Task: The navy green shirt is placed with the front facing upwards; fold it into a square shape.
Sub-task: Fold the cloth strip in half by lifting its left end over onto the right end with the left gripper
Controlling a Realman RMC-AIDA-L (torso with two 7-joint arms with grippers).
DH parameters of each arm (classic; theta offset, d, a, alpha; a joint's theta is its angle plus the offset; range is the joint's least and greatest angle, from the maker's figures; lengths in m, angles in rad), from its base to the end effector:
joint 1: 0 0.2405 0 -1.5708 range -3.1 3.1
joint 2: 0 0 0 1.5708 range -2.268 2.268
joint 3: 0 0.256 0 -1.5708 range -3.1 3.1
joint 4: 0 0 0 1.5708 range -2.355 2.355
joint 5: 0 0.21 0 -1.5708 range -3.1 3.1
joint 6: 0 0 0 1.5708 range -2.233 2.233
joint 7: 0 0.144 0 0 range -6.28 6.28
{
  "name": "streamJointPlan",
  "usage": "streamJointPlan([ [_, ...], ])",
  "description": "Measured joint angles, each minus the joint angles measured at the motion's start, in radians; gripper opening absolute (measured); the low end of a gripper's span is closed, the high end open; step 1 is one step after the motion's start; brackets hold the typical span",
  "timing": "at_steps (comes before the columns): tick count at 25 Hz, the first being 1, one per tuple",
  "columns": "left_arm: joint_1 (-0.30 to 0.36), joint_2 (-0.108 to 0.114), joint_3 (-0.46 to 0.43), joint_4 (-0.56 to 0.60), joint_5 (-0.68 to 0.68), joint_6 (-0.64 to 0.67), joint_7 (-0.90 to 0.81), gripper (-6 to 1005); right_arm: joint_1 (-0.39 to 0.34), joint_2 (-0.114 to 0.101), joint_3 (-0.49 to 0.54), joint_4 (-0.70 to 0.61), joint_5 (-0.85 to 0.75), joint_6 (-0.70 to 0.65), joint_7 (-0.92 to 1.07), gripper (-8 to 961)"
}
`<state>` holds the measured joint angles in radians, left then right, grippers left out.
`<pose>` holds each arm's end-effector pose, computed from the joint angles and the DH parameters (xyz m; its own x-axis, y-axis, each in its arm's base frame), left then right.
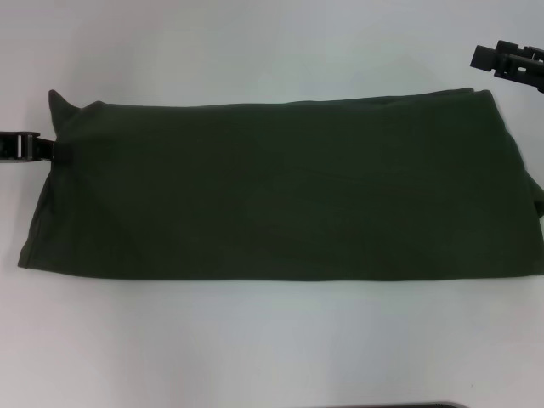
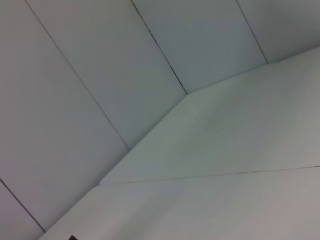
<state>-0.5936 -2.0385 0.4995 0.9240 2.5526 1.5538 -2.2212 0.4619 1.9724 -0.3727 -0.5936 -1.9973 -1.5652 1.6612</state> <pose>-0.3071 0.3482 0.0664 0.3903 0.8675 0.3085 0.9156 -0.3304 -0.2293 0.3225 0.3248 0.0739 0.4483 -0.5313 -0.7188 -0.8204 -0.5639 -0.0948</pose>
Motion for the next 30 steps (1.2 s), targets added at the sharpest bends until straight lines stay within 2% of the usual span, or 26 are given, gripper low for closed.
streamJointPlan([
  [10, -0.002, 0.008, 0.001, -0.006, 0.061, -0.012, -0.004, 14, 0.007, -0.001, -0.006, 0.0, 0.0, -0.016, 0.013, 922],
  [17, 0.0, 0.027, -0.017, 0.0, 0.077, -0.017, -0.017, 14, 0.003, -0.003, -0.01, 0.0, 0.0, -0.02, 0.015, 922],
  [30, -0.008, 0.04, -0.03, -0.006, 0.119, -0.02, -0.018, 14, -0.003, -0.003, -0.017, 0.0, 0.0, -0.023, 0.017, 921],
])
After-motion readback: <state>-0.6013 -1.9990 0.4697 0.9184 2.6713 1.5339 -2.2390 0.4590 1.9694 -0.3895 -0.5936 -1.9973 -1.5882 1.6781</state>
